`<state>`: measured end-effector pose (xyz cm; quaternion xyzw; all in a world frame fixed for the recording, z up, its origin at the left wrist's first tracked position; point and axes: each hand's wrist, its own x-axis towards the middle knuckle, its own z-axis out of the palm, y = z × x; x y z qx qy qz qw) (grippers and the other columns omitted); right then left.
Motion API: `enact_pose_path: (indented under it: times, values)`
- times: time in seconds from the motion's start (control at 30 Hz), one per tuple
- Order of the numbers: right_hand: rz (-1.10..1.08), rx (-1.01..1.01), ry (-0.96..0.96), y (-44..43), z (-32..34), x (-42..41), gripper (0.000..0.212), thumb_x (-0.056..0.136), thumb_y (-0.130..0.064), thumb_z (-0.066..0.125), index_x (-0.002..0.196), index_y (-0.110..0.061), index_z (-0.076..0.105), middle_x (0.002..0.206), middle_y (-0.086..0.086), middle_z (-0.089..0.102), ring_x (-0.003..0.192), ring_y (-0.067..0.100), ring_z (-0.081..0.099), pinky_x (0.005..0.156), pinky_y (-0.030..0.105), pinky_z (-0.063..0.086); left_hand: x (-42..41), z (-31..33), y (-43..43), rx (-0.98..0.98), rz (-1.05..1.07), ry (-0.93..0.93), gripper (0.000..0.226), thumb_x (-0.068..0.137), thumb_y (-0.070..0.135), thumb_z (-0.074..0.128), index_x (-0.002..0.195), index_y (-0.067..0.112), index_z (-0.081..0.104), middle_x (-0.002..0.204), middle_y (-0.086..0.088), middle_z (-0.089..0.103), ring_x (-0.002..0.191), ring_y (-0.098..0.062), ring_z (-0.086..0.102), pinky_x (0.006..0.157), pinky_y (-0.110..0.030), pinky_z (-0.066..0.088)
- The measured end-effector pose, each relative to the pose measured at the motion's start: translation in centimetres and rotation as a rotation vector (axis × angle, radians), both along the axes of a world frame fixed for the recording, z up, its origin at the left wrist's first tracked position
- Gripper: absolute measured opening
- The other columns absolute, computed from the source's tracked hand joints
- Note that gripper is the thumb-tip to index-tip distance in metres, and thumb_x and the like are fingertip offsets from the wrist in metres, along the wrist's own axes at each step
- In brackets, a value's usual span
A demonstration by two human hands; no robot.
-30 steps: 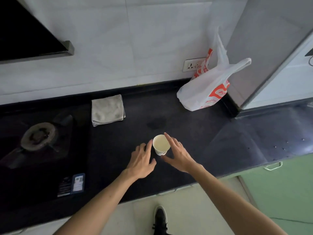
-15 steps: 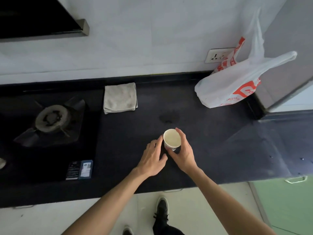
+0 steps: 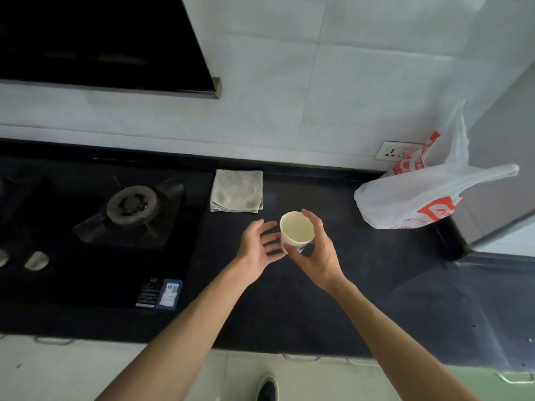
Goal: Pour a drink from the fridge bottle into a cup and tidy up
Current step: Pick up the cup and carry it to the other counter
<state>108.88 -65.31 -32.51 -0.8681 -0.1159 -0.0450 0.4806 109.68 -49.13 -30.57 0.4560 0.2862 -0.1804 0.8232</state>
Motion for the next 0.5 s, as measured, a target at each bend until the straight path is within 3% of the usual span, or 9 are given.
enact_pose_path:
  times: [0.07, 0.23, 0.5]
  values:
    - [0.028, 0.014, -0.017, 1.3, 1.2, 0.2, 0.080, 0.081, -0.025, 0.079, 0.145, -0.026, 0.031, 0.129, -0.024, 0.047, 0.115, 0.005, 0.053, 0.090, 0.020, 0.050, -0.2, 1.2, 1.6, -0.064, 0.038, -0.013, 0.049, 0.103, 0.041, 0.034, 0.129, 0.006, 0.057, 0.124, -0.024, 0.063, 0.110, -0.038, 0.062, 0.089, -0.049, 0.050]
    - [0.108, 0.042, -0.039, 5.4, 3.6, 0.2, 0.079, 0.082, -0.024, 0.078, 0.145, -0.023, 0.031, 0.130, -0.010, 0.052, 0.112, 0.007, 0.056, 0.087, 0.024, 0.054, -2.0, 3.4, 5.9, -0.147, 0.133, -0.055, 0.050, 0.101, 0.042, 0.039, 0.126, 0.004, 0.059, 0.118, -0.028, 0.063, 0.106, -0.040, 0.065, 0.096, -0.052, 0.050]
    - [0.266, 0.078, 0.035, 14.2, 5.7, -1.5, 0.074, 0.083, -0.020, 0.076, 0.142, -0.028, 0.032, 0.122, -0.020, 0.050, 0.109, 0.007, 0.057, 0.086, 0.031, 0.057, -6.3, 5.2, 13.8, -0.156, 0.301, -0.060, 0.054, 0.100, 0.043, 0.040, 0.131, 0.002, 0.056, 0.127, -0.032, 0.058, 0.115, -0.043, 0.060, 0.105, -0.055, 0.044]
